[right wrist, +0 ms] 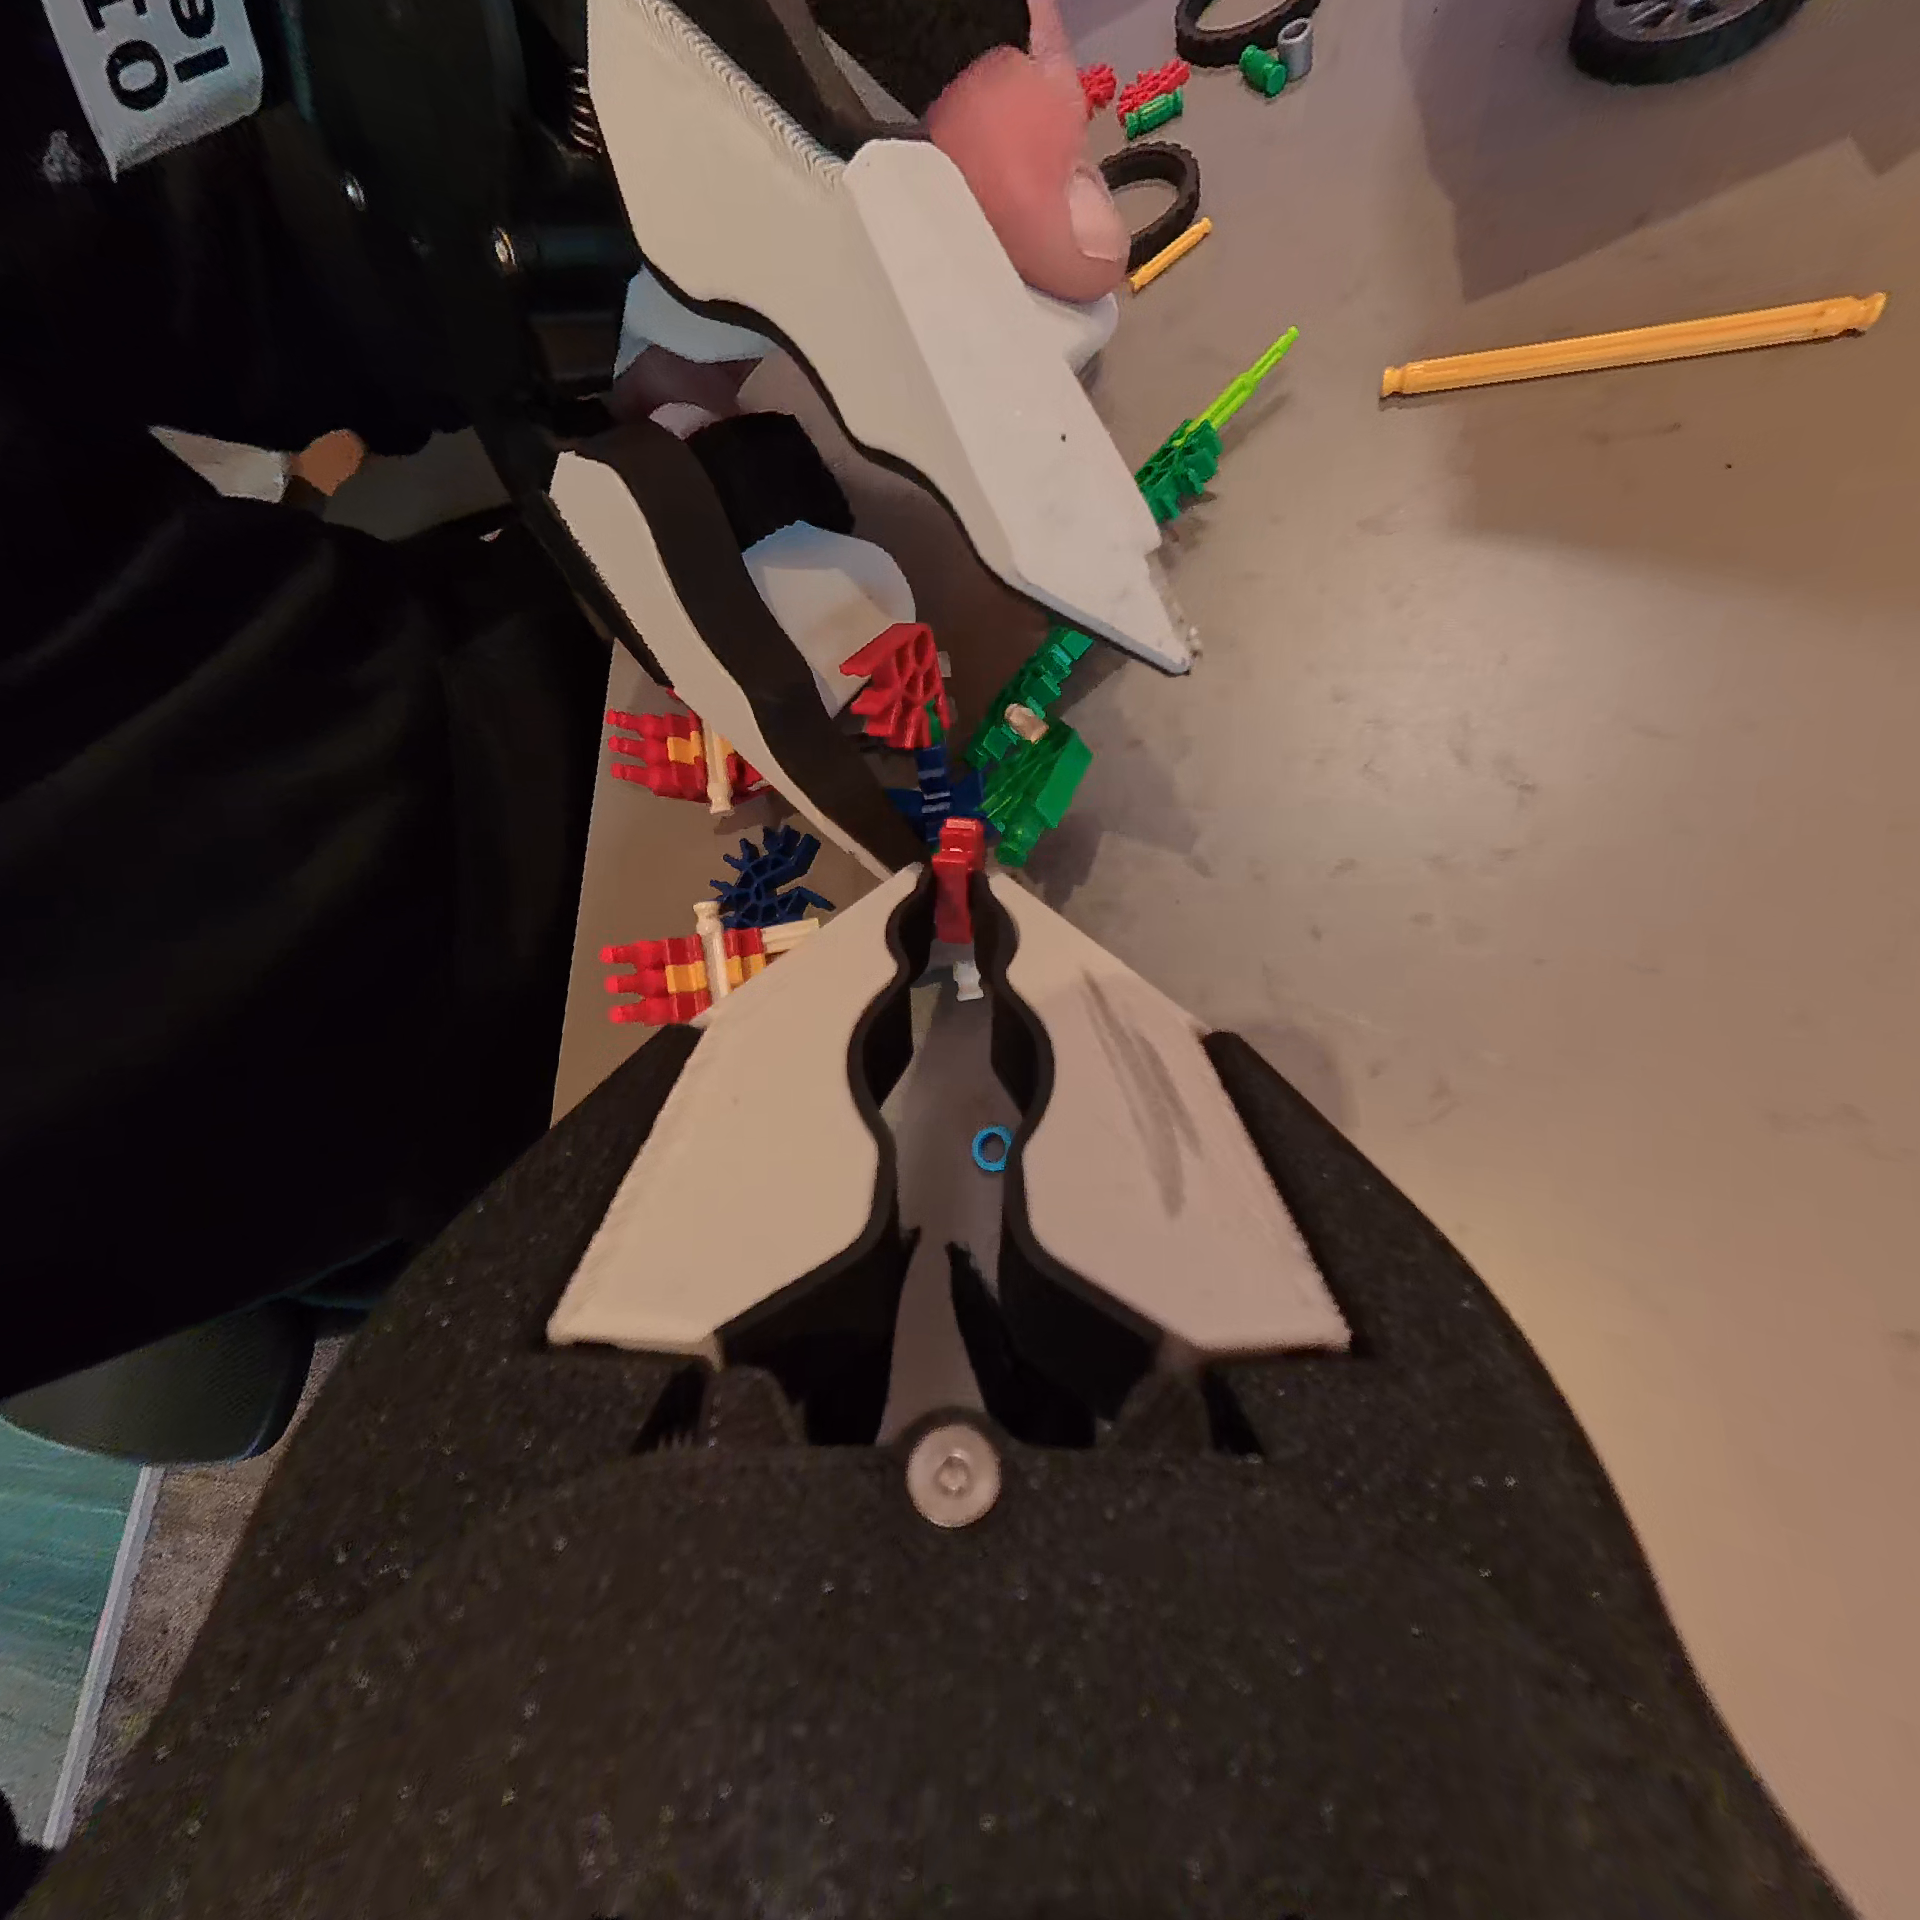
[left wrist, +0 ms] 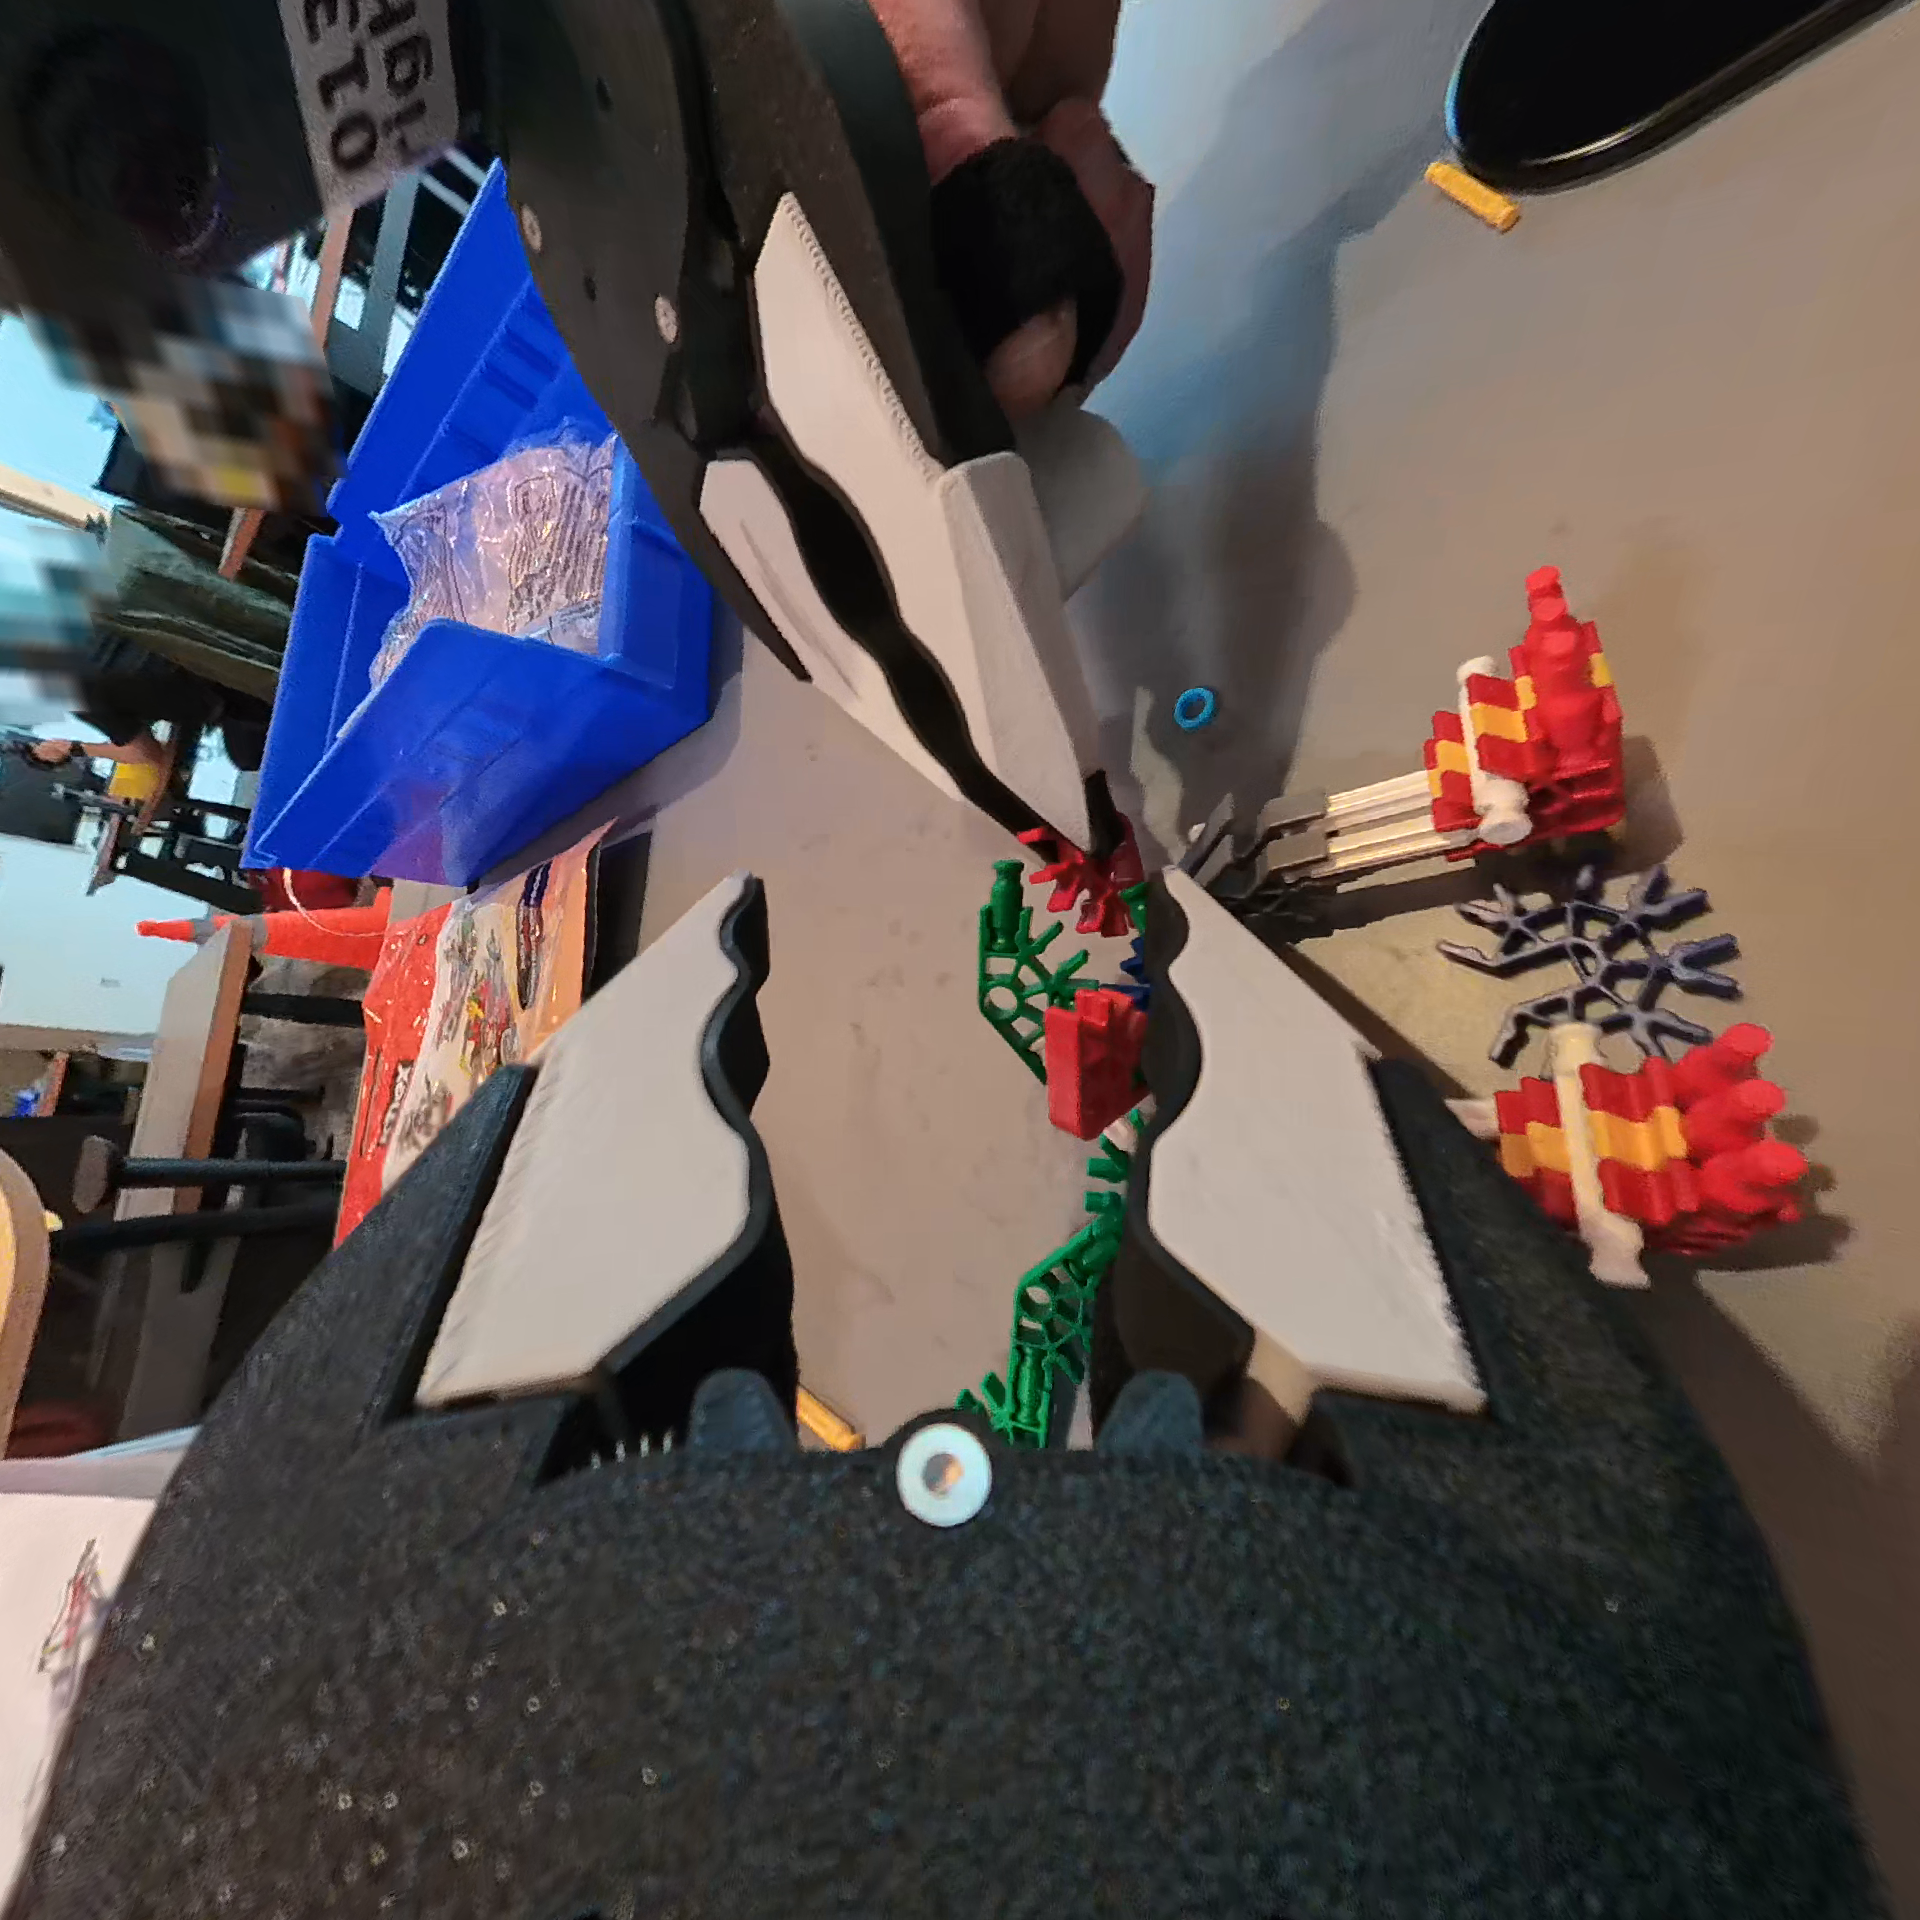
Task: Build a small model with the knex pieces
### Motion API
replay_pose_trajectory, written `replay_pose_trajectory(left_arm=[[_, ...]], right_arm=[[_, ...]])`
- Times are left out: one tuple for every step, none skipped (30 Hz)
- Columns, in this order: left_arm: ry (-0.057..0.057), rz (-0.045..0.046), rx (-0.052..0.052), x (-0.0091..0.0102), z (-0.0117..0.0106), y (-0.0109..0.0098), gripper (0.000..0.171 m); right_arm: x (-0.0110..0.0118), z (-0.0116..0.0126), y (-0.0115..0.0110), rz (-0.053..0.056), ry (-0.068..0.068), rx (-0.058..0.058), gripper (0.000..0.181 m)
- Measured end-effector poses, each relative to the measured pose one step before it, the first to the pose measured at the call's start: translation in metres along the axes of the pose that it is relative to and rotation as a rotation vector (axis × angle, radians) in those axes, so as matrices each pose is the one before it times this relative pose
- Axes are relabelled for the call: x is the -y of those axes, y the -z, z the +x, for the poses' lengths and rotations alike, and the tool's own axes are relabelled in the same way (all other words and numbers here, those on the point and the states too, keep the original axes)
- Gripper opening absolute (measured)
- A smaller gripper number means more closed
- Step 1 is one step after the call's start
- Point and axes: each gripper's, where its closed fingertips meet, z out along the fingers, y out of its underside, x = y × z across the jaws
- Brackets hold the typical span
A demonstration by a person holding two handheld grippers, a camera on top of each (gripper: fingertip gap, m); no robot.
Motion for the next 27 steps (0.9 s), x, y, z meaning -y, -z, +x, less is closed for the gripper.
replay_pose_trajectory(left_arm=[[-0.0057, 0.00522, -0.0161, 0.00059, 0.00127, 0.00079, 0.073], [-0.0115, 0.00794, -0.0124, 0.00061, 0.00094, 0.0011, 0.074], [-0.021, 0.01121, -0.0133, 0.00068, 0.00152, 0.00126, 0.075], [-0.0167, 0.00802, -0.0113, -0.00005, 0.00081, 0.00109, 0.075], [-0.0206, 0.01335, -0.0085, 0.00056, 0.0006, 0.00137, 0.076], [-0.025, 0.01447, -0.0081, 0.00055, 0.00048, 0.00138, 0.077], [-0.0156, 0.01075, -0.0117, -0.00015, 0.00052, 0.00101, 0.078], [-0.0132, 0.01028, -0.0119, -0.00019, 0.00049, 0.00107, 0.078], [-0.0126, 0.00626, -0.0028, -0.00095, -0.00108, 0.00111, 0.081], [-0.0038, 0.00036, -0.0048, -0.00191, -0.00112, 0.00066, 0.081], [0.0005, -0.0007, -0.0076, -0.00234, -0.00087, 0.00046, 0.081], [-0.0092, 0.00419, -0.0015, -0.00179, -0.00138, 0.00055, 0.081], [-0.0094, 0.00422, -0.0008, -0.00174, -0.00133, 0.00032, 0.082], [-0.0039, 0.00095, -0.0036, -0.00189, -0.00128, -0.00009, 0.082], [-0.008, -0.00268, 0.0013, -0.0023, -0.00205, -0.00003, 0.081], [-0.0072, -0.0022, 0.0002, -0.00234, -0.00211, -0.00016, 0.082], [-0.0002, 0.00289, -0.0054, -0.00165, -0.00144, -0.00019, 0.082], [0.0009, 0.00384, -0.0032, -0.00161, -0.00145, -0.00007, 0.082], [0.0062, 0.00216, -0.003, -0.00187, -0.00111, -0.00011, 0.082], [0.0213, 0.00614, -0.0067, -0.00147, -0.00047, -0.00022, 0.084], [0.0154, 0.01237, -0.0045, -0.00077, 0.00007, 0.00008, 0.084], [-0.005, 0.00237, 0.0111, -0.00215, -0.00085, 0.0, 0.083], [-0.0123, -0.01643, 0.0189, -0.00464, -0.00164, -0.00052, 0.071], [-0.0158, -0.02204, 0.0213, -0.00688, -0.00212, -0.00139, 0.063], [0.0146, 0.00376, 0.0058, -0.00327, -0.00116, -0.00065, 0.058], [0.0313, 0.0339, -0.034, 0.00394, 0.00393, 0.00164, 0.06], [0.0032, 0.01785, -0.0065, 0.00485, 0.0008, 0.00238, 0.061]], right_arm=[[-0.00064, -0.00163, -0.00094, -0.0062, 0.0077, 0.0132, 0.006], [-0.00053, -0.00191, -0.00124, -0.0056, 0.0105, 0.0104, 0.006], [0.0002, -0.00162, -0.00145, -0.0018, 0.0073, 0.0081, 0.006], [0.00077, -0.00107, -0.0016, 0.0016, 0.0052, 0.0035, 0.006], [0.00078, -0.00118, -0.0017, 0.0017, 0.0033, 0.0045, 0.006], [0.0009, -0.00097, -0.00171, 0.0024, 0.0027, 0.0034, 0.006], [0.0009, -0.00054, -0.00158, 0.0023, 0.0013, -0.0008, 0.006], [0.00102, -0.00065, -0.00147, 0.001, 0.0037, -0.004, 0.006], [0.00119, -0.00018, -0.00136, 0.0008, 0.0074, -0.0075, 0.006], [0.00152, 0.00107, -0.00108, 0.0033, 0.0047, -0.0113, 0.006], [0.00162, 0.00171, -0.00082, 0.0046, -0.0009, -0.0096, 0.006], [0.00153, 0.00161, -0.00098, 0.0053, -0.0029, -0.0055, 0.006], [0.00133, 0.00177, -0.00073, 0.005, -0.0022, -0.0038, 0.006], [0.00107, 0.00209, -0.0004, 0.0051, -0.0028, -0.0024, 0.006], [0.00116, 0.00269, 0.0, 0.0055, -0.005, -0.0045, 0.006], [0.0011, 0.00266, 0.00015, 0.0052, -0.0061, -0.0037, 0.006], [0.00096, 0.00188, 0.00008, 0.005, -0.0027, 0.0008, 0.006], [0.0012, 0.00144, -0.00016, 0.0064, -0.002, 0.0031, 0.006], [0.00122, 0.00124, -0.00052, 0.0054, -0.0018, 0.0042, 0.006], [0.00057, -0.00043, -0.00073, 0.0034, -0.0023, 0.0142, 0.007], [0.00055, -0.00187, -0.00031, 0.0022, -0.0007, 0.0227, 0.007], [0.0004, -0.00167, -0.00017, -0.0011, 0.007, 0.0172, 0.009], [0.00093, -0.00724, -0.00067, 0.0013, 0.0122, 0.049, 0.001], [0.00262, -0.01141, -0.00188, 0.0112, 0.0198, 0.0674, 0.0], [-0.00004, -0.00258, -0.00375, -0.0094, 0.0139, 0.0167, 0.0], [-0.0068, 0.01155, -0.00321, -0.0477, -0.0049, -0.0595, 0.0], [-0.00581, 0.0076, -0.00075, -0.0248, -0.0119, -0.0268, 0.0]])
